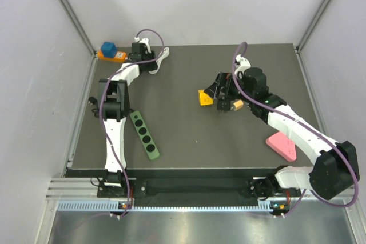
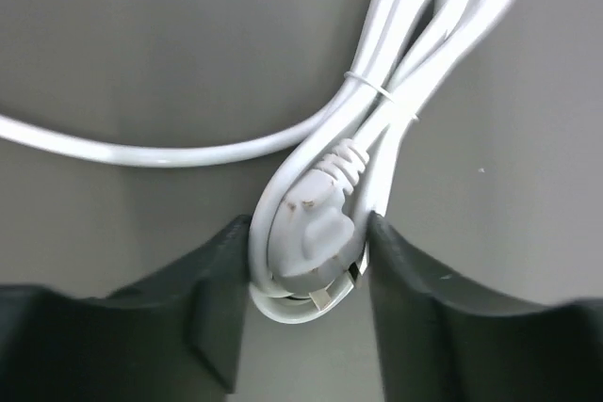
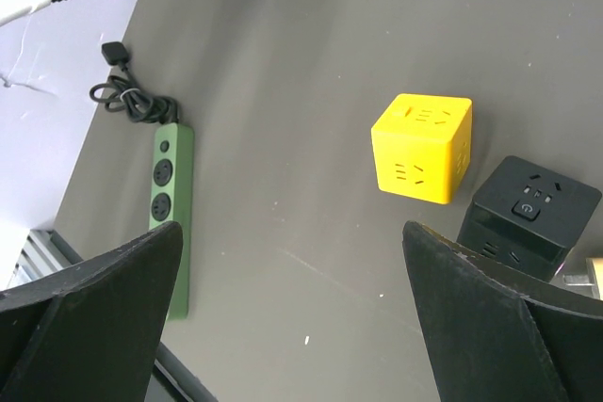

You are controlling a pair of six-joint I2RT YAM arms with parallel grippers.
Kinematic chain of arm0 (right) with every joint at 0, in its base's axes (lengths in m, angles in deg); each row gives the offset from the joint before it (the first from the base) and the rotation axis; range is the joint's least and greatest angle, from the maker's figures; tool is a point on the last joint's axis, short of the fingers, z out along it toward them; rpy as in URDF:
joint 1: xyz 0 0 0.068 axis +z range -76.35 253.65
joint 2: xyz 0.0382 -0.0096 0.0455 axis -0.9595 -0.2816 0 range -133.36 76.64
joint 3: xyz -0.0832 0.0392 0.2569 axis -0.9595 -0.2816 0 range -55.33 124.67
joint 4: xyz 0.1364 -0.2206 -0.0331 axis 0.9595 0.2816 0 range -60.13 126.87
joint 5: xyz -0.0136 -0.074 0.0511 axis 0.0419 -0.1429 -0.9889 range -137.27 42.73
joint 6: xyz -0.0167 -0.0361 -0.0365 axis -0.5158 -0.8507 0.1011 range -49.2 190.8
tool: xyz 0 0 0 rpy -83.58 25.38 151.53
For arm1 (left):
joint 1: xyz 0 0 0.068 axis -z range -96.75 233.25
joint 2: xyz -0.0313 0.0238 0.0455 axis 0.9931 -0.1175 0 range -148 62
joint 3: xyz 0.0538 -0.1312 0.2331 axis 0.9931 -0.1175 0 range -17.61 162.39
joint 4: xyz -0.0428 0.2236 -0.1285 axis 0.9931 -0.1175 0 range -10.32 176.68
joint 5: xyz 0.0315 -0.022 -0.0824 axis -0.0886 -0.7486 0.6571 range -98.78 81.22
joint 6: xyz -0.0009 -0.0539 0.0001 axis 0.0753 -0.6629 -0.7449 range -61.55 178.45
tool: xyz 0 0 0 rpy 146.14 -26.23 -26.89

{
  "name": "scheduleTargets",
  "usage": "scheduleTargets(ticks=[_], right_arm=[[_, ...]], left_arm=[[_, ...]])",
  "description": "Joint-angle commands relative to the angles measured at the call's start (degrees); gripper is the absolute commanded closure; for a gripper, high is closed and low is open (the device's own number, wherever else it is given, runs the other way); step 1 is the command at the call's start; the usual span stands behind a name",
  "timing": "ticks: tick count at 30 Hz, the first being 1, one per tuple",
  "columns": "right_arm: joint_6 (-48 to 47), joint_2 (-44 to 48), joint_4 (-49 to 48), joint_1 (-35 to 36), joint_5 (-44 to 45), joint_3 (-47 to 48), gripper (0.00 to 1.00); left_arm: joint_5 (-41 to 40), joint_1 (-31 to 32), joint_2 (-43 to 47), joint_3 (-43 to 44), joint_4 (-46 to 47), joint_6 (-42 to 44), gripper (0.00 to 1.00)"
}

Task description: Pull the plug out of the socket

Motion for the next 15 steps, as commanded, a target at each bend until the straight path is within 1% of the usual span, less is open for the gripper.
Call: scheduleTargets(ticks=[1,2,5,6,7,9,10,11,12,14,15], right_arm=[[-0.41,0.11,-3.0,-0.48,-1.62,0.04,0.0],[-0.32,0.02,-3.0,-0.4,-1.62,-0.05,0.0],[-0.41,0.29,-3.17,-0.48,-1.27,-0.66,0.0],[-0.41,0.29,-3.17,-0.48,-1.18,-0.93,0.0],[-0.5,0.55,-3.17,-0.48,-1.01,-1.19,0.0],[-0.41,0.81,-3.08,-0.4,-0.74,-1.89,0.0],[-0.32,0.9,-3.26,-0.48,-0.57,-2.24,0.0],[-0.15,1.34,-3.43,-0.48,-0.48,-2.6,0.0],[0.29,1.43,-3.96,-0.48,-0.39,-3.47,0.0],[1.08,2.04,-4.31,-0.57,-0.48,-4.27,0.0],[1.43,2.22,-4.23,-0.4,-0.39,-4.88,0.0]], left_arm=[[5.11,-0.01,0.81,0.77,0.35,-3.51,0.58],[5.46,0.08,1.25,0.33,0.71,-4.38,0.69],[6.0,1.31,4.06,-2.3,1.5,-6.58,0.85],[5.65,2.27,5.98,-3.79,1.5,-7.9,0.95],[5.38,2.89,7.13,-4.76,1.76,-8.52,1.0],[4.77,5.43,9.77,-8.62,3.51,-10.53,1.0],[2.07,6.49,12.65,-10.03,3.87,-11.5,1.0],[0.3,7.63,14.07,-12.48,4.05,-14.47,1.0],[-1.55,10.08,16.35,-13.46,4.22,-16.07,1.0],[-6.55,12.73,17.95,-15.3,4.05,-21.15,1.0],[-7.71,15.44,18.91,-15.66,3.79,-22.75,1.0]])
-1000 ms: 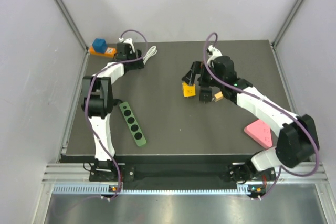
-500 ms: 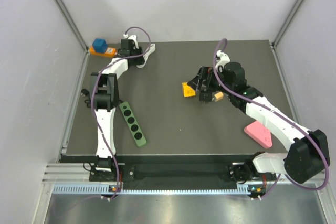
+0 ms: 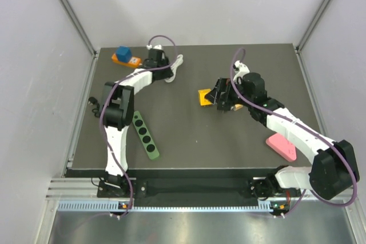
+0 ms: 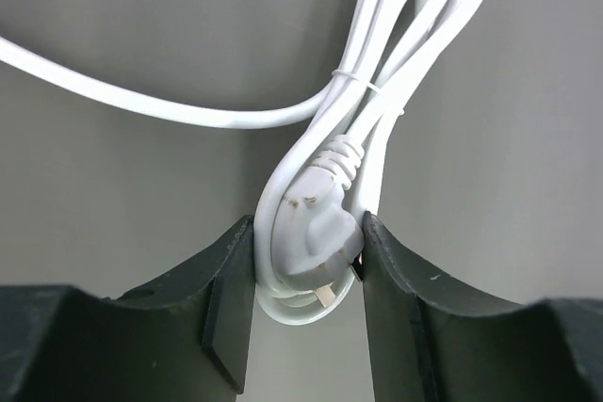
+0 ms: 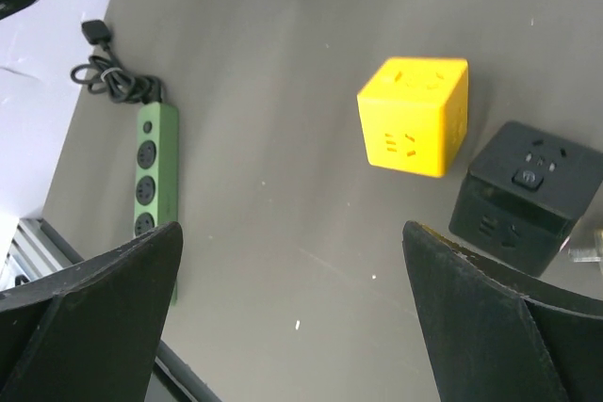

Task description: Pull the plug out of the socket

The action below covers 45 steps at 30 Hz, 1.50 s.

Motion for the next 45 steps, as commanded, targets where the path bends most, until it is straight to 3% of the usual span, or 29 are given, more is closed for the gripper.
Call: scheduleTargets(ticks=[1,5,8,10,14,17,18,20,21,25,29,33,38,42,45], right_arm=[[1.15,2.59,-2.52,-0.37,0.31,-1.26,0.0],[1.68,4.52,-2.0,-0.37,1.27,-1.7,0.0],[1.5,7.15,-0.25,-0.37,2.68,-2.22,0.0],[1.33,8.48,1.08,-0.37,3.99,-2.22,0.0],[0.27,11.9,3.45,-0.37,6.37,-2.75,0.0],[0.27,12.44,3.81,-0.37,6.81,-2.93,0.0],[0.27,12.44,3.81,-0.29,6.81,-3.01,0.0],[0.62,11.83,3.46,-0.29,6.38,-3.28,0.0],[0.62,11.74,3.37,-0.37,6.29,-3.37,0.0],[0.97,10.94,2.31,-0.37,5.67,-3.63,0.0],[1.5,9.54,1.0,-0.37,4.97,-3.37,0.0],[1.5,8.13,0.03,-0.37,2.78,-2.93,0.0],[0.45,7.08,0.64,-0.2,2.33,-3.01,0.0],[0.1,7.34,0.82,-0.37,2.42,-3.54,0.0],[0.01,7.52,1.17,-0.46,2.42,-3.81,0.0]], left_arm=[[-5.18,8.31,7.93,-1.26,2.8,-10.12,1.0],[-10.37,14.64,7.06,-0.83,3.85,-18.9,1.0],[-10.55,17.63,3.9,2.15,3.33,-23.21,1.0],[-8.8,18.6,1.52,3.56,3.5,-24.46,0.95],[-6.78,20.1,-1.38,7.34,3.33,-23.59,0.52],[-5.28,20.19,-1.04,8.05,2.63,-21.31,0.38],[-5.1,20.19,0.1,7.88,2.54,-20.34,0.27],[-4.66,19.67,2.38,7.18,2.1,-16.93,0.23],[-4.49,19.4,3.26,6.83,0.97,-15.77,0.15],[-4.92,17.38,8.88,3.93,-1.33,-9.89,0.13],[-11.41,14.49,15.47,0.41,-3.53,1.6,0.09],[-7.31,10.18,17.33,-0.74,-2.82,12.96,0.06],[-5.98,2.54,14.53,1.9,-6.6,14.65,0.04],[-3.78,0.24,11.98,2.16,-5.37,18.07,0.04],[-6.76,-0.02,9.96,3.22,-5.2,20.18,0.03]])
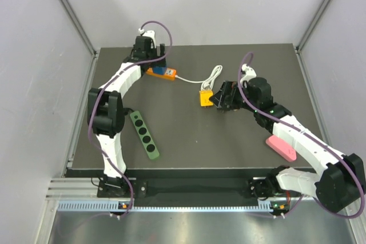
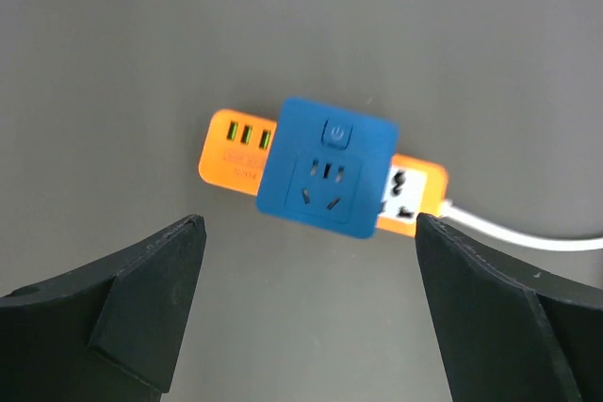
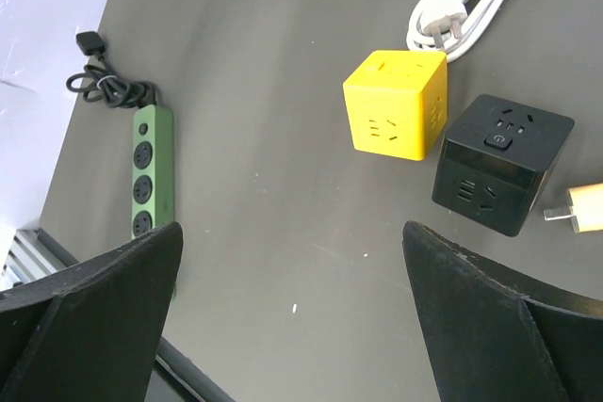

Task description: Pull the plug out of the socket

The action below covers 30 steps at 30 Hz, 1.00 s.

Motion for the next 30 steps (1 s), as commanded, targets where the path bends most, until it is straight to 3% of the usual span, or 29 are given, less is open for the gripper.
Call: scheduleTargets(ticks=[1,9,13,20,21,25,30], right_arm=[[-1.08,0.46,-1.58,-0.35,-0.71,-0.29,0.0],[-1.0,0.89,-1.23,-0.35,-0.71,-0.73,0.0],[-1.96,1.07,0.42,-0.27,-0.53,-0.9,0.0],[-4.25,0.02,5.89,-0.44,1.67,1.65,0.0],[-3.9,0.54,5.28,-0.44,1.49,1.38,0.0],[-4.94,2.22,1.76,-1.32,0.79,-0.03,0.0],[-6.1,-3.75,5.98,-1.23,-3.32,6.47,0.0]], left_arm=[[-1.06,0.96,-2.31,2.58,0.11,4.69,0.03],[0.16,0.78,-8.11,3.9,3.19,4.34,0.04],[0.86,0.78,-11.27,6.98,2.84,4.51,0.09],[1.57,0.78,-8.83,3.91,4.77,2.32,0.41],[1.22,0.78,-7.95,2.77,5.3,1.71,0.52],[1.12,0.87,-1.63,-5.73,7.32,-2.59,0.7],[-2.12,1.66,5.06,-15.06,6.37,-6.38,0.94]])
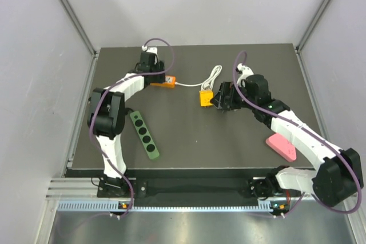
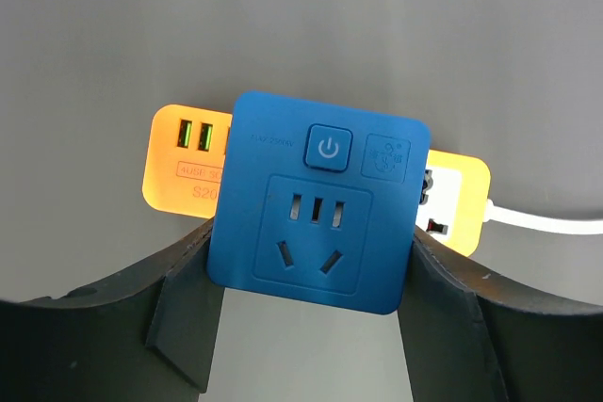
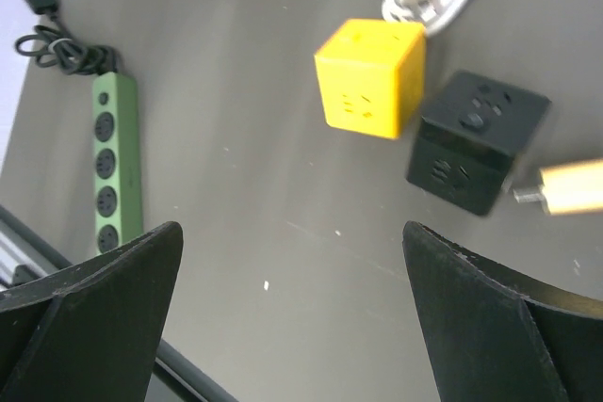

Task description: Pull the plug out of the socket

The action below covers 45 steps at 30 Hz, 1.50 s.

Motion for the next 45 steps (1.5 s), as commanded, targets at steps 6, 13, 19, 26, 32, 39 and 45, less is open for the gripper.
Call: scheduleTargets(ticks=[6,13,19,26,32,39,45], right_arm=[[1.66,-9.32,-7.81,3.72,-6.22,7.14,0.0],[6.48,-25.56,-13.76,11.02,-7.98,17.68,0.2],[12.11,-35.95,-19.85,12.69,-11.67,23.14,0.53],[15.11,-42.9,-23.46,13.4,-13.08,25.78,0.74],[16.69,-48.52,-24.25,14.45,-13.87,29.73,0.83],[17.83,-54.5,-24.34,15.59,-15.18,33.86,0.9],[18.1,-58.45,-24.42,16.03,-15.01,36.76,0.96]], left_arm=[[-7.85,3.29,14.7,-11.56,-6.75,-14.09,1.0],[-20.4,10.49,24.01,-19.22,-12.64,-23.14,1.0],[-22.45,11.47,30.08,-26.16,-11.86,-27.99,1.0],[-22.18,11.55,33.34,-32.67,-7.9,-30.98,1.0],[-22.54,11.55,31.76,-33.91,-7.46,-32.65,1.0],[-21.66,11.55,31.23,-33.9,-7.28,-33.09,1.0],[-20.87,11.55,31.14,-33.64,-7.11,-32.22,1.0]])
